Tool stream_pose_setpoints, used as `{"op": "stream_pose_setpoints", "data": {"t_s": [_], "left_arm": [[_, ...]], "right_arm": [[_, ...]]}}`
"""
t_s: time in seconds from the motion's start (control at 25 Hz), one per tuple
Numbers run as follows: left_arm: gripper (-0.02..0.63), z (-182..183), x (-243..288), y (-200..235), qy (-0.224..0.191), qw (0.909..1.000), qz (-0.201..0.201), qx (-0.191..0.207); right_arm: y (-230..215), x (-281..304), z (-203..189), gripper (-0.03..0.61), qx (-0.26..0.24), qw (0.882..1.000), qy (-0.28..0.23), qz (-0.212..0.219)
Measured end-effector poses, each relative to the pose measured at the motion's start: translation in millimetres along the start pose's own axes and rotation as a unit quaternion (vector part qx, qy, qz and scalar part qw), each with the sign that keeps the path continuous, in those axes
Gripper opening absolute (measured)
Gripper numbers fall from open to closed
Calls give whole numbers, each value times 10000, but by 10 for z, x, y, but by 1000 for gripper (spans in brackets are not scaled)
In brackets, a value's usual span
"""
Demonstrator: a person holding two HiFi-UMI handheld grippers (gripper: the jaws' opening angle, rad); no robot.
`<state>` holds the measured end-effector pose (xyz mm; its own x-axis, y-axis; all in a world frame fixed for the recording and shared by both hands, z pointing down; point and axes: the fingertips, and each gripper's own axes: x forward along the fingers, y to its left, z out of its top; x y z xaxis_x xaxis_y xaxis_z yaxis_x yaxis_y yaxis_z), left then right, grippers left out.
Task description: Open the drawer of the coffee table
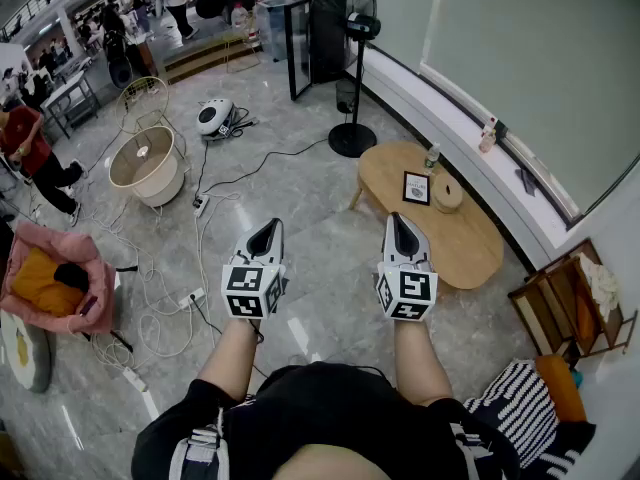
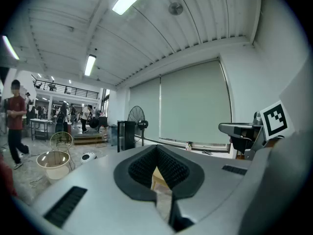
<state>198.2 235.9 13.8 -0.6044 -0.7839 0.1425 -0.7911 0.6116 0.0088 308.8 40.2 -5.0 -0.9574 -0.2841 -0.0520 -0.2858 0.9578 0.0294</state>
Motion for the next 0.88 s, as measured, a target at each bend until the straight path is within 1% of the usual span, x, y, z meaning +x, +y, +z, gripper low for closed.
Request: {"op": "stream_pose_setpoints", "data": {"t_s": [0.12,0.32,0.6,0.76,0.88], "left_arm": [[20,14,-68,92,-65,10000,37,-66],[20,22,-76,129,-83,9999,26,-60],[20,2,-122,330,-81,9999,-52,-56],[20,23,-124,450,-172,9998,-79,-74],[20,76,-129,552,-241,9996,-120,-25]], "right_arm": [[98,-3,20,14,28,10000,-51,36],[132,-7,53,15,2,9999,-92,40],[371,77,43,15,-12,10000,-22,21],[473,167,40,15,-81,10000,-9,25],[526,212,73,15,-39,10000,-46,-73]]}}
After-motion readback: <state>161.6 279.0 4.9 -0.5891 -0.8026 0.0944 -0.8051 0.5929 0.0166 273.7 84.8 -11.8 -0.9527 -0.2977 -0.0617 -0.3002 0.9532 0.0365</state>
